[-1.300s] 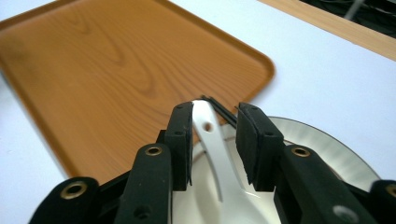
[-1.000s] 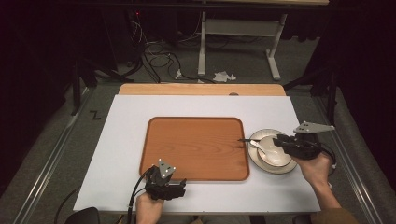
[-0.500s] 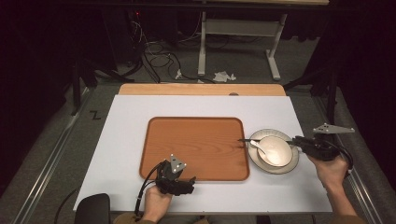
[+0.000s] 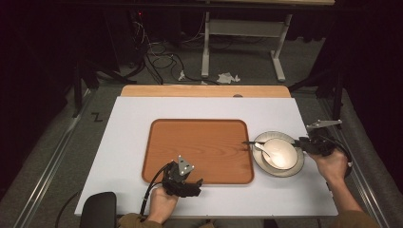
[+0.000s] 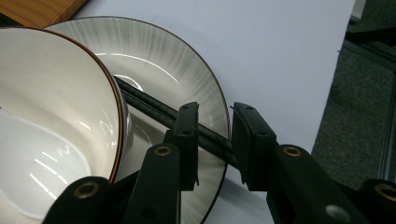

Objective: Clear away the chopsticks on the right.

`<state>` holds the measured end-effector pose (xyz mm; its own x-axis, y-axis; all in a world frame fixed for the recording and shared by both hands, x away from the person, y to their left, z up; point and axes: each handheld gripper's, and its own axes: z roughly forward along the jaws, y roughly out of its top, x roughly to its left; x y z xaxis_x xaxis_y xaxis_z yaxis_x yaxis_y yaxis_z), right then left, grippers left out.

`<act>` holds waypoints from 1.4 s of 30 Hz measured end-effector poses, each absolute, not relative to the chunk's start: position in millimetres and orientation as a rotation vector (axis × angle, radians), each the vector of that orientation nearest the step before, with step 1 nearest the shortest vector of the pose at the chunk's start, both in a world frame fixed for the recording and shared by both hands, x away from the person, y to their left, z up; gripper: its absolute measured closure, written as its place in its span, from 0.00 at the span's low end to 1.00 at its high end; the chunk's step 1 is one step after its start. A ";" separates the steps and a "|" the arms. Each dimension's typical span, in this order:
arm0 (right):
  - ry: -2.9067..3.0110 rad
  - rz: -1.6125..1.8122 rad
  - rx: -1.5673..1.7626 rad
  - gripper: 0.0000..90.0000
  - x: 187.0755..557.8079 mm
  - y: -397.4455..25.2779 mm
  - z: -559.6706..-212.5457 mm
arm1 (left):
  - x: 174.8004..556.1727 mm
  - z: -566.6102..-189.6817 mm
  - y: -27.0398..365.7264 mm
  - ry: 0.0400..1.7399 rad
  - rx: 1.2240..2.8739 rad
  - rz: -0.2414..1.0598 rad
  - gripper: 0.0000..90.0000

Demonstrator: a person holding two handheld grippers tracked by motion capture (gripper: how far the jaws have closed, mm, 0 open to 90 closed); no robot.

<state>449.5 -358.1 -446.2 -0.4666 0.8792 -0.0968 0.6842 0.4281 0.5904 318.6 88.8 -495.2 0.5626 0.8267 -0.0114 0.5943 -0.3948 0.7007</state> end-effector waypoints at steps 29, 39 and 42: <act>2.468 0.639 1.299 0.77 481.2 -352.0 -450.5 | 306.5 -497.7 106.6 1.234 2.091 0.482 0.18; 2.537 0.602 1.235 0.88 486.6 -349.0 -451.2 | 300.7 -498.5 114.2 1.280 2.072 0.495 0.18; 2.556 0.582 1.208 0.90 487.1 -348.2 -452.0 | 299.3 -498.5 116.1 1.292 2.064 0.498 0.18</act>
